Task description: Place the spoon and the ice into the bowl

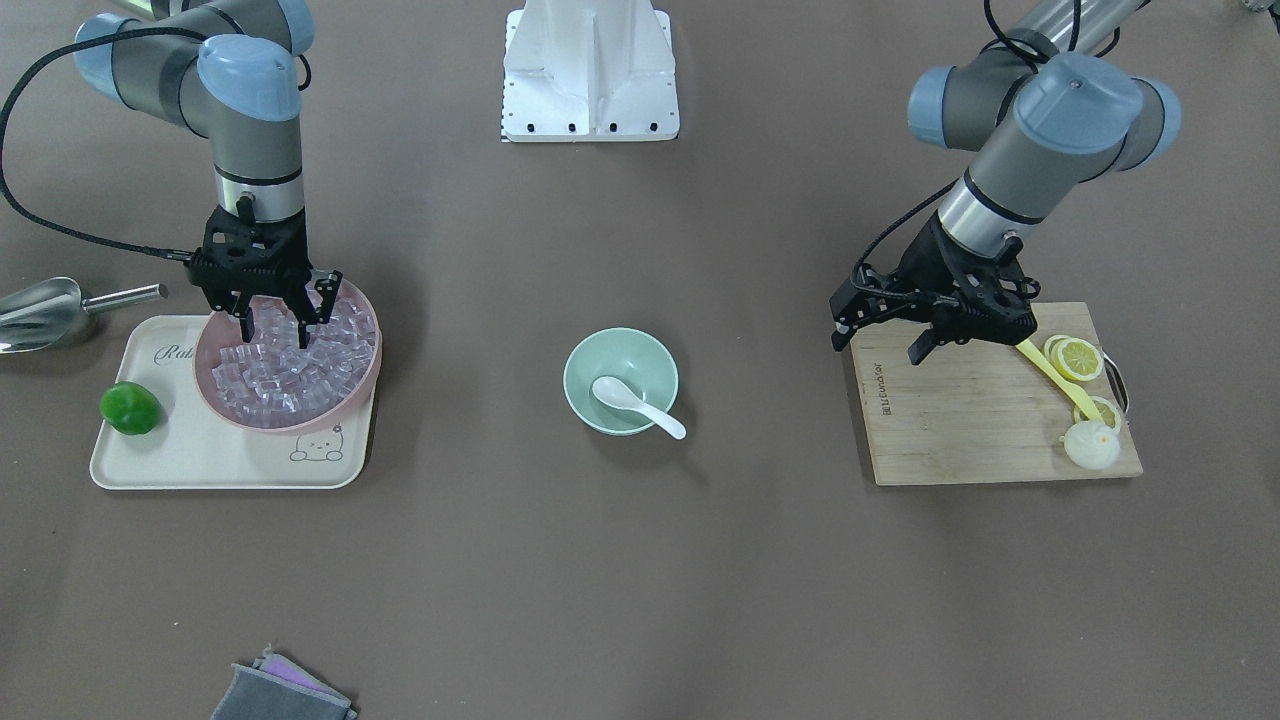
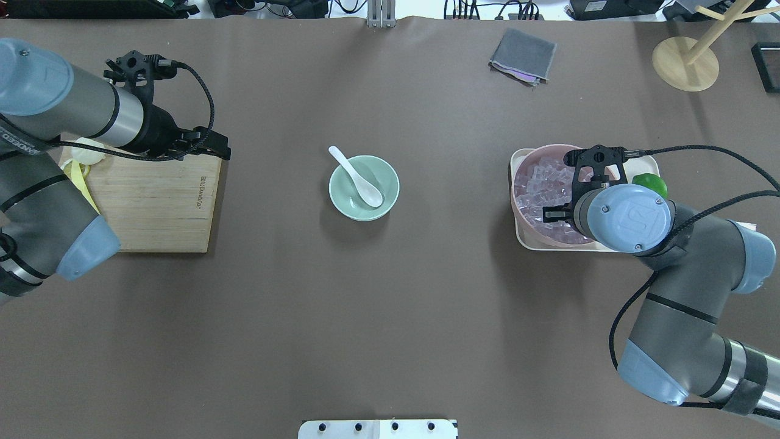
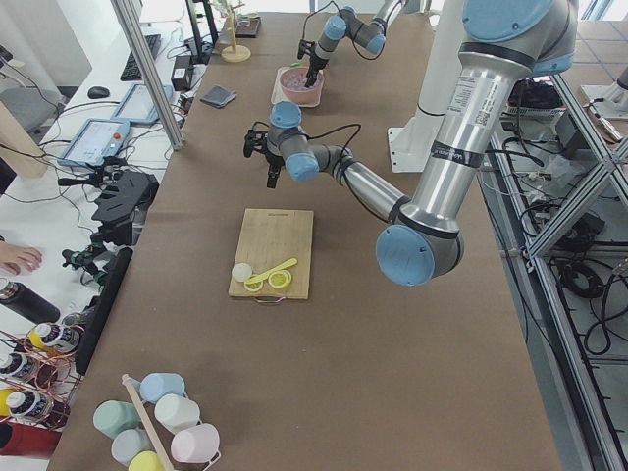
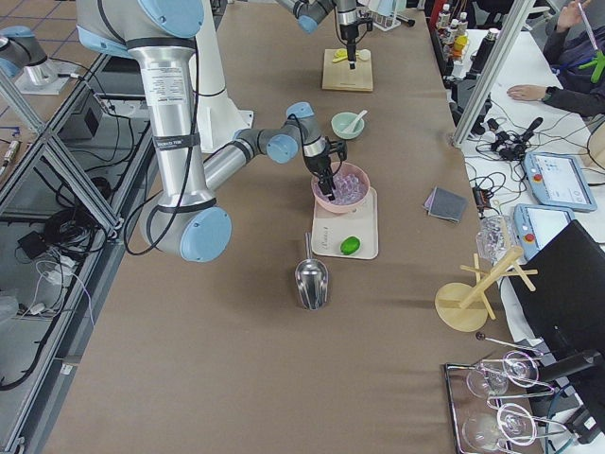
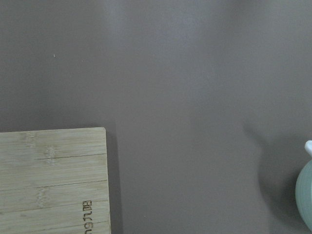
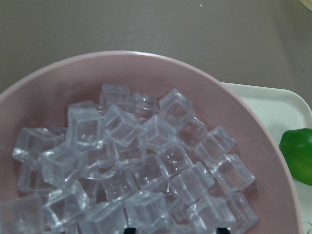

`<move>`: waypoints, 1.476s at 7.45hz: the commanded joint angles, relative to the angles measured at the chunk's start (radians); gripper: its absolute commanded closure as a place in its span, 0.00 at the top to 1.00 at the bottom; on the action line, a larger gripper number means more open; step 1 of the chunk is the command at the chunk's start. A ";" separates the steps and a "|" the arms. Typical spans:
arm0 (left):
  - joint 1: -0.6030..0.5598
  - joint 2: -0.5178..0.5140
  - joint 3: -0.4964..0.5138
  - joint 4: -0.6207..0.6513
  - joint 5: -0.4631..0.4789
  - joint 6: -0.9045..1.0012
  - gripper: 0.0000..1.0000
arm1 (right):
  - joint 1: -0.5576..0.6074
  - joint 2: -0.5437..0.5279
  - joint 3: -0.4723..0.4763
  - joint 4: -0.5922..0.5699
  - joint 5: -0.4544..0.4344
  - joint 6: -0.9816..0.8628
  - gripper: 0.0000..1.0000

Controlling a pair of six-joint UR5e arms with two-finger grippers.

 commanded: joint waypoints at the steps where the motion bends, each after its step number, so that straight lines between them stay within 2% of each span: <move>1: 0.002 -0.002 0.001 0.002 0.000 -0.001 0.98 | -0.004 0.015 0.004 -0.041 0.000 0.000 0.62; 2: 0.000 -0.002 0.005 0.000 0.000 0.001 0.98 | -0.004 0.015 0.004 -0.041 0.000 0.000 0.56; 3: 0.000 -0.003 0.007 0.000 0.000 0.001 0.98 | -0.005 0.015 0.001 -0.043 0.002 0.000 0.53; 7: 0.002 -0.002 0.011 -0.001 0.000 0.001 0.98 | -0.010 0.014 -0.002 -0.044 0.003 -0.023 0.53; 8: 0.002 -0.002 0.011 -0.001 0.000 0.001 0.98 | -0.010 0.015 0.000 -0.044 0.014 -0.025 0.38; 10: 0.002 -0.002 0.011 -0.001 0.000 -0.001 0.98 | -0.009 0.015 0.001 -0.044 0.031 -0.031 0.00; 11: 0.000 -0.002 0.011 -0.001 0.000 -0.001 0.98 | 0.001 0.024 0.001 -0.044 0.032 -0.034 0.00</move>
